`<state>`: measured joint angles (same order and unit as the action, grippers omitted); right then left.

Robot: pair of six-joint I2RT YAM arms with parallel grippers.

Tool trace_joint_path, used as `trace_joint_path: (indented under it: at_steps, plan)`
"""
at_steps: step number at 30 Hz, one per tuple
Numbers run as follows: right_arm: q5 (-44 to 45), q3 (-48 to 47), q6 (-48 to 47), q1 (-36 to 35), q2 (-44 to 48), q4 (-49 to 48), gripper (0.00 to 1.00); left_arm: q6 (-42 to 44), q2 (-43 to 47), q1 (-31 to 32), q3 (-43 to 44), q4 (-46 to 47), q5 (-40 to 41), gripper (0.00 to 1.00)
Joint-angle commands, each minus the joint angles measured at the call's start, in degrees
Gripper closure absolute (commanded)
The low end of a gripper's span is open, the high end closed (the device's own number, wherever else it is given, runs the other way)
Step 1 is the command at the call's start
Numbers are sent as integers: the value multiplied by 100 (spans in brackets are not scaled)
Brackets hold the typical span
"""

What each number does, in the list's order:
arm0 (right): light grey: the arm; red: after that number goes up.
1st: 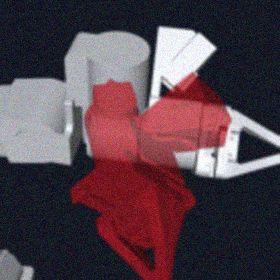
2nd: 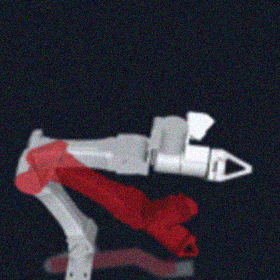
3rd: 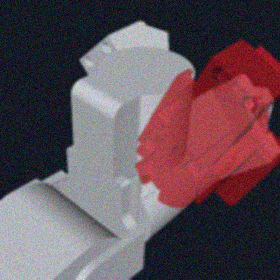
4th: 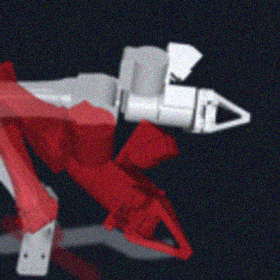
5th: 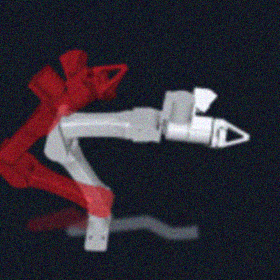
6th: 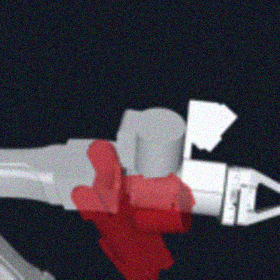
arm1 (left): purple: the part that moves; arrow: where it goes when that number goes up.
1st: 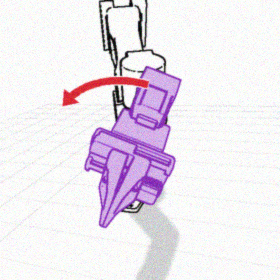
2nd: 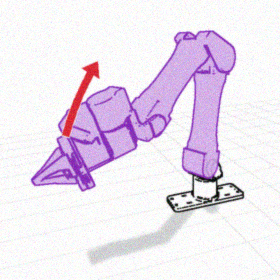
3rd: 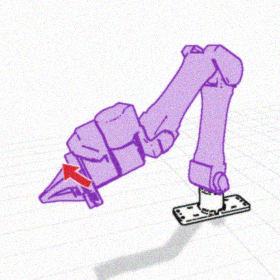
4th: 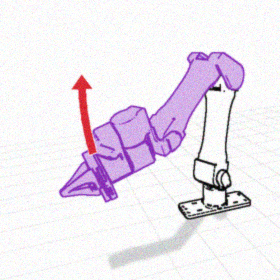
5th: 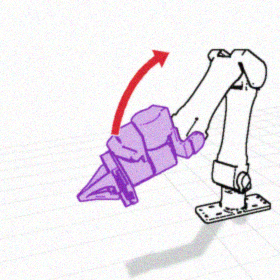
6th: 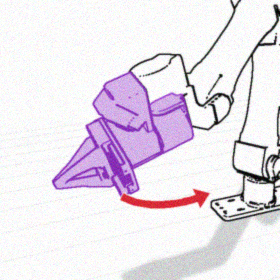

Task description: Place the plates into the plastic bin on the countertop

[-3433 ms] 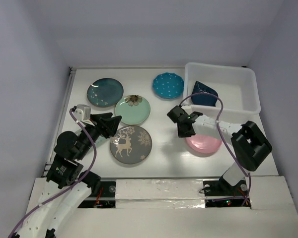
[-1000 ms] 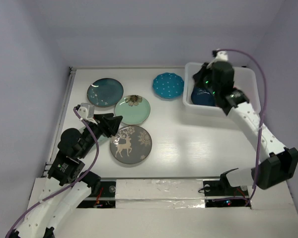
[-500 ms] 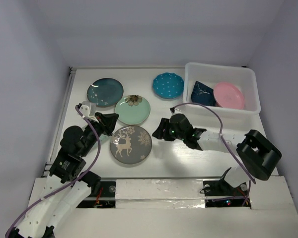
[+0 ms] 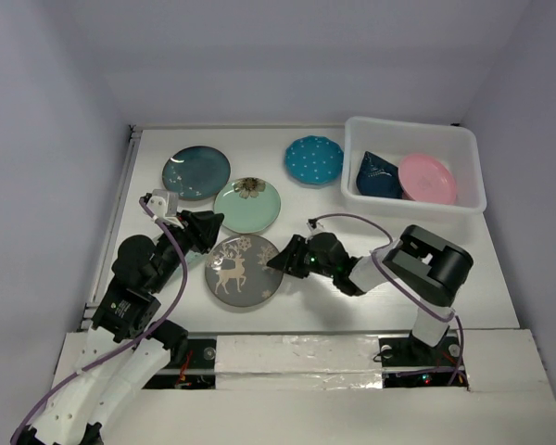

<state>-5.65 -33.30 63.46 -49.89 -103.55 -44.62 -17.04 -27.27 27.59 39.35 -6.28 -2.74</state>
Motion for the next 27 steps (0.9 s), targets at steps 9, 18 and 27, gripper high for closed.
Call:
trace_joint_path:
  at_steps: [9,18,27]
  plan:
    - [301,614,518,-74,-9,-1023,99,-10,37,-88,143,233,63,71]
    - [599,239,-148,-74,3045,1699,100,-45,178,-140,143,242,63,70]
    - [451,-1239,-1264,1778,5054,3538,100,-36,292,-140,125,259,46,69]
